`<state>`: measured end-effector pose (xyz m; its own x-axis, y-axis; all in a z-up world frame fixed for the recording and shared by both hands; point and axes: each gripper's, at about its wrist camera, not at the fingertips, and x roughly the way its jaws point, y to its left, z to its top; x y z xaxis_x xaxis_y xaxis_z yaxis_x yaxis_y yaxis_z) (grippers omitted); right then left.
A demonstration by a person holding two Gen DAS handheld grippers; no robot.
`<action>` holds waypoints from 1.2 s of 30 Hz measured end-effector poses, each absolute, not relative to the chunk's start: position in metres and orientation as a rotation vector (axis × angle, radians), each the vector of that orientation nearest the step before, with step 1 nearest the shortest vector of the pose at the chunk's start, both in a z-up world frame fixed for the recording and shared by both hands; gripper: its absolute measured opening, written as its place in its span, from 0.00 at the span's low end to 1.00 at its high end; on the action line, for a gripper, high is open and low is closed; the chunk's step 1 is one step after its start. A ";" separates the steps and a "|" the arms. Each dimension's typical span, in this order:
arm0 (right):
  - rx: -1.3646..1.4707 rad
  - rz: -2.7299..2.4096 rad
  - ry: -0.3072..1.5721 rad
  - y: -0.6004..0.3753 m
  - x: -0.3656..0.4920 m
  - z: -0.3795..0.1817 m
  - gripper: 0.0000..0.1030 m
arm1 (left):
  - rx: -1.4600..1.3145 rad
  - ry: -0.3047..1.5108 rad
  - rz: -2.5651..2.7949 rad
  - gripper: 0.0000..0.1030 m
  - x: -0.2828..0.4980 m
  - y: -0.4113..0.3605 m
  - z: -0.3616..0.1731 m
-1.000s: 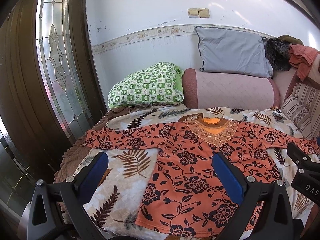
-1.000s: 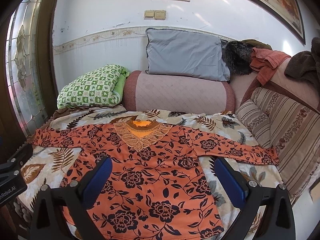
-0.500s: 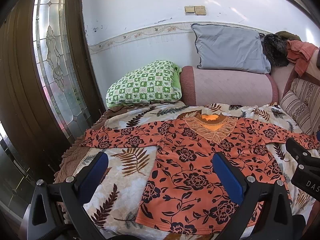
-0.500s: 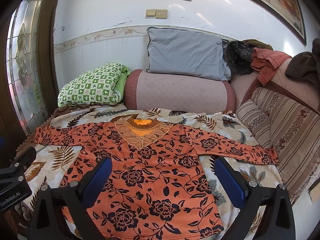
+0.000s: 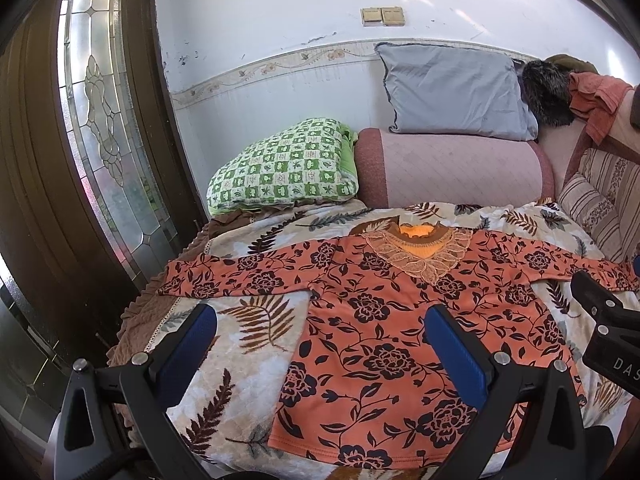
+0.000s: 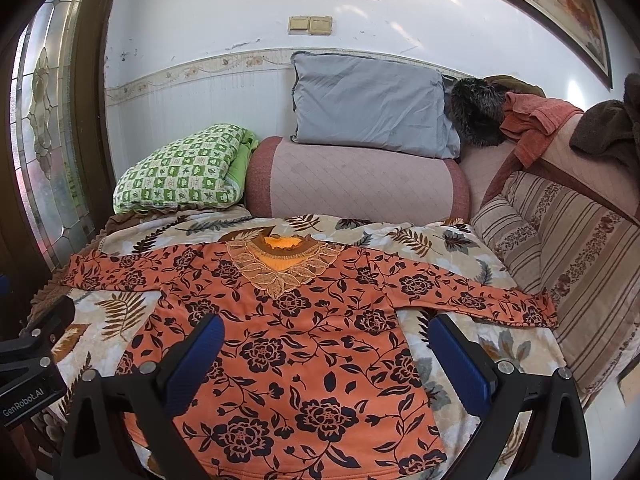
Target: Fold small clothes
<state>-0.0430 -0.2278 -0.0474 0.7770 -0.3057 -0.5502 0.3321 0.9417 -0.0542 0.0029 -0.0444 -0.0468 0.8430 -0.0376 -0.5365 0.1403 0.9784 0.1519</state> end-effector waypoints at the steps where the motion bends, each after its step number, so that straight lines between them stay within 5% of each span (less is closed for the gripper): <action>1: 0.047 -0.346 0.589 -0.229 -0.042 -0.048 1.00 | 0.193 0.564 -0.095 1.00 0.005 -0.046 -0.048; 26: 0.085 -0.363 0.634 -0.253 -0.015 -0.075 1.00 | 0.218 0.604 -0.104 1.00 0.041 -0.063 -0.074; 36: 0.254 -0.433 0.639 -0.356 -0.001 -0.136 1.00 | 0.141 0.880 -0.167 1.00 0.146 -0.097 -0.171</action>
<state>-0.0009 -0.3557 -0.1363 0.7185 -0.3099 -0.6227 0.4635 0.8808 0.0964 0.1464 -0.0966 -0.1707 0.6257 -0.0874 -0.7751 0.2030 0.9777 0.0536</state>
